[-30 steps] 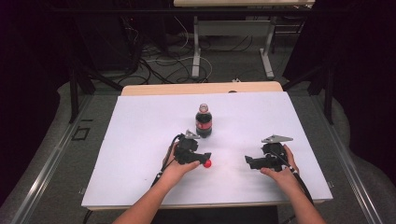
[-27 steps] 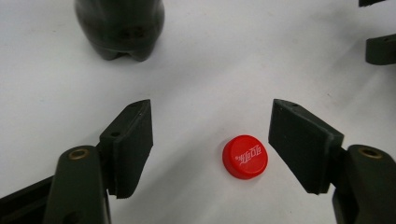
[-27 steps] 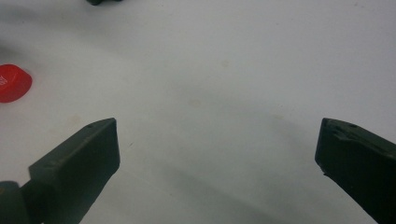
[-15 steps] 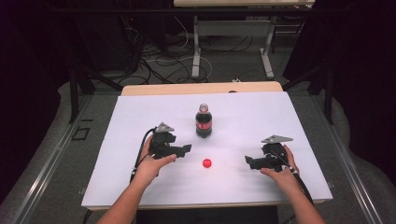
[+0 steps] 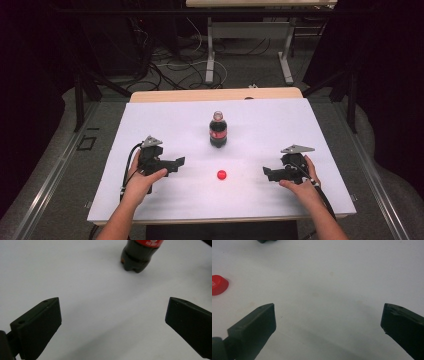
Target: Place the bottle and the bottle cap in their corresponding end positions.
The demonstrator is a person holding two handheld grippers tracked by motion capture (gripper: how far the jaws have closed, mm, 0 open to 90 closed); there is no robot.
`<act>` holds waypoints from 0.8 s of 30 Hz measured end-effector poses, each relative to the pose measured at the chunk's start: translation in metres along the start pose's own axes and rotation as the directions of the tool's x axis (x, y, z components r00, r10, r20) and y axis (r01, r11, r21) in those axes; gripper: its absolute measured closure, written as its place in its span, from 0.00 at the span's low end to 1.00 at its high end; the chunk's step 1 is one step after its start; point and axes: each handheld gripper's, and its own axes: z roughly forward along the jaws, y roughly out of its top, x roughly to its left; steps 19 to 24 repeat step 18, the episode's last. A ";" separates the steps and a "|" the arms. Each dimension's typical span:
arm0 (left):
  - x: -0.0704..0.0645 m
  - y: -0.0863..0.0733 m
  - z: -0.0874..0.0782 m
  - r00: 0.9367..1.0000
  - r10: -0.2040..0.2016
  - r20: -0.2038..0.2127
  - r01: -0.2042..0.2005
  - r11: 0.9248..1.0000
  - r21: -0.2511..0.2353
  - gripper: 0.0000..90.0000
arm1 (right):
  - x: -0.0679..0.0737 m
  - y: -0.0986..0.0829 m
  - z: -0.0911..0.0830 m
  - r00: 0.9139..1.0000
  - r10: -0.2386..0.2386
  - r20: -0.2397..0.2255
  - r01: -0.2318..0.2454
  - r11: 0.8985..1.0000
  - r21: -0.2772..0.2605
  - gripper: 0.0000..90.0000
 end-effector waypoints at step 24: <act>0.036 -0.023 -0.012 0.991 -0.068 -0.114 0.065 0.997 -0.034 0.01 | -0.001 -0.001 0.001 1.000 -0.001 0.009 0.001 1.000 0.004 0.00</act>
